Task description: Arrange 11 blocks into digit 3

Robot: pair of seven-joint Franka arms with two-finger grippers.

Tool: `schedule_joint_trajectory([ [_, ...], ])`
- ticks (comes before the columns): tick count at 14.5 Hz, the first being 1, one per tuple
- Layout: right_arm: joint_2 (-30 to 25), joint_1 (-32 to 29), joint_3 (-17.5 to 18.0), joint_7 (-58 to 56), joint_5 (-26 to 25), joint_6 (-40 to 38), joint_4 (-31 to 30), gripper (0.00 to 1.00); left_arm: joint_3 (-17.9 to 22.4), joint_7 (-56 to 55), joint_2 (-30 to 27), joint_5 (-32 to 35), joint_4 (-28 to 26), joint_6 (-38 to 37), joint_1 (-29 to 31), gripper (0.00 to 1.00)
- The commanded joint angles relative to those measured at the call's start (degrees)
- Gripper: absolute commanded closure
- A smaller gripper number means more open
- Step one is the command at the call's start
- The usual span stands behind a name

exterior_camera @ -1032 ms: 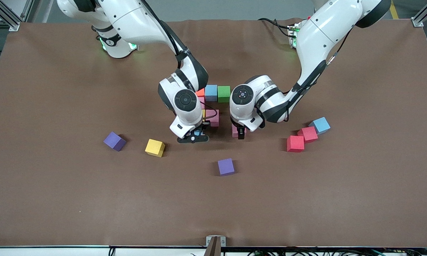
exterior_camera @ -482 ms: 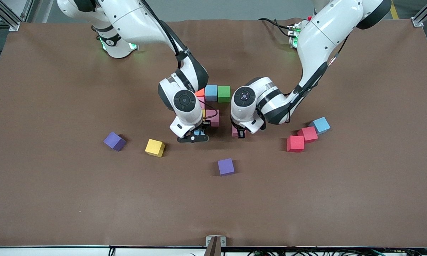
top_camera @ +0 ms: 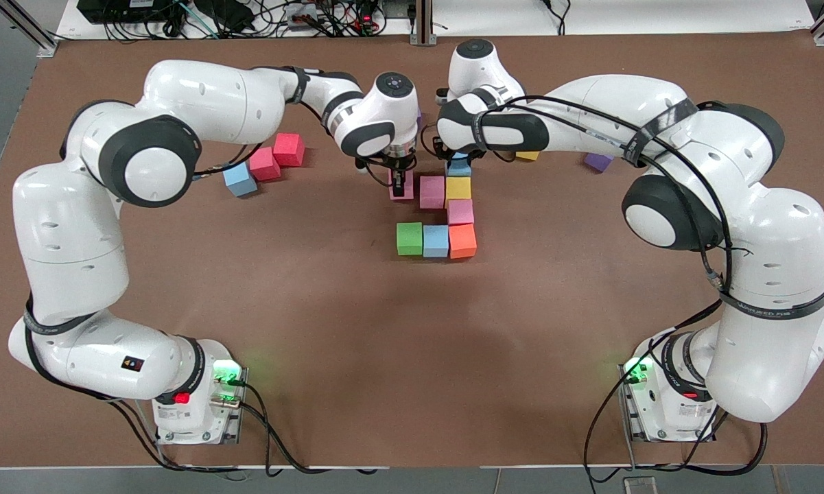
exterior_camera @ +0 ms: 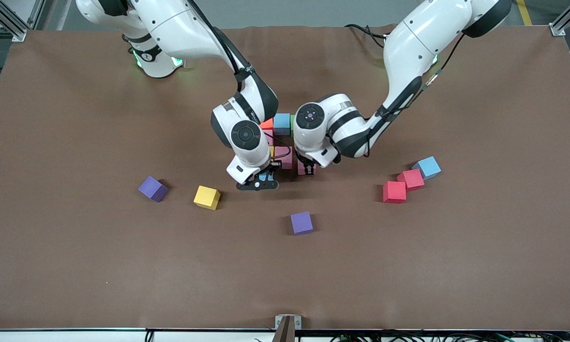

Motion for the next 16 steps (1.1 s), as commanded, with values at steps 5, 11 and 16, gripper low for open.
schedule_joint_trajectory([
  [5,-2.33,0.08,0.12,0.08,1.26,1.99,-4.13,0.98,0.36,-0.3,1.5,-0.58,2.28,0.03,-1.75,0.74],
  [11,-2.33,0.17,0.12,0.16,2.14,2.08,-4.13,0.98,0.45,-0.3,2.47,-0.58,2.46,0.03,-2.54,0.74],
  [16,-2.24,0.17,0.12,0.69,2.14,3.13,-4.13,0.98,0.45,-0.3,2.99,-0.67,3.25,0.03,-3.07,0.74],
])
